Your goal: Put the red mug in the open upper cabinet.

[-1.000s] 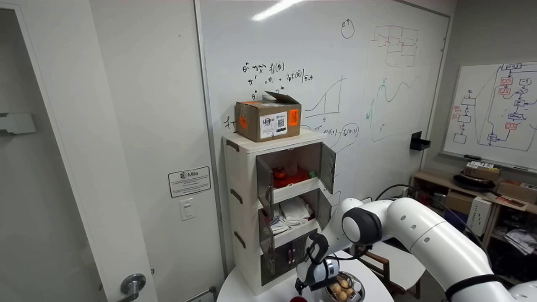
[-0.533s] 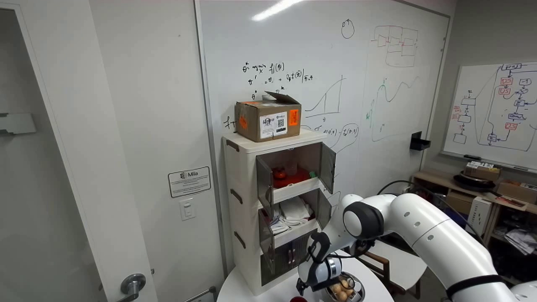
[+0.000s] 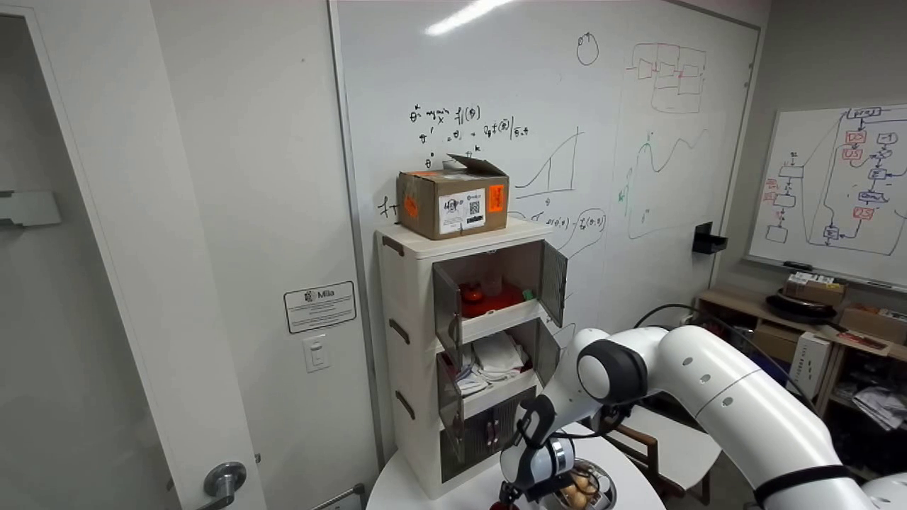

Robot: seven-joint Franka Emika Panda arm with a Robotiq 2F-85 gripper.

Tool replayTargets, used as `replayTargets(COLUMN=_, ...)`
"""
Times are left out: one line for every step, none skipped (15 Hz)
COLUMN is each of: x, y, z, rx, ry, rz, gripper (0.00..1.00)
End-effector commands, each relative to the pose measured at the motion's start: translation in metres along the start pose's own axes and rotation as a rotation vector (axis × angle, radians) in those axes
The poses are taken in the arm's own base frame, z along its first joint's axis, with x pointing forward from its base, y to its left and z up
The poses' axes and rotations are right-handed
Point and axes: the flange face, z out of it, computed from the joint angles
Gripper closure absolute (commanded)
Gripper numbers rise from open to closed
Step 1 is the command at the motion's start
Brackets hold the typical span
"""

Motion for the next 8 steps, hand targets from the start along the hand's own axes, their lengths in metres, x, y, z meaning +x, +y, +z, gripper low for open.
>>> replayTargets(x=-0.001, y=-0.007, z=0.011, rx=-0.003, ry=-0.013, rz=-0.023, gripper=0.0)
replayTargets(x=-0.001, y=-0.009, z=0.015, rx=-0.002, ry=-0.01, rz=-0.022, gripper=0.0)
replayTargets(x=0.0, y=-0.01, z=0.02, rx=-0.001, ry=-0.006, rz=-0.022, gripper=0.05)
replayTargets(x=0.001, y=-0.011, z=0.023, rx=0.006, ry=-0.003, rz=-0.023, gripper=0.16)
replayTargets(x=0.003, y=-0.012, z=0.028, rx=0.011, ry=0.0, rz=-0.019, gripper=0.27)
replayTargets(x=0.004, y=-0.013, z=0.032, rx=0.01, ry=0.01, rz=-0.015, gripper=0.33)
replayTargets(x=0.006, y=-0.016, z=0.036, rx=0.017, ry=0.011, rz=-0.015, gripper=0.4)
replayTargets(x=0.006, y=-0.018, z=0.04, rx=0.019, ry=0.014, rz=-0.019, gripper=0.49)
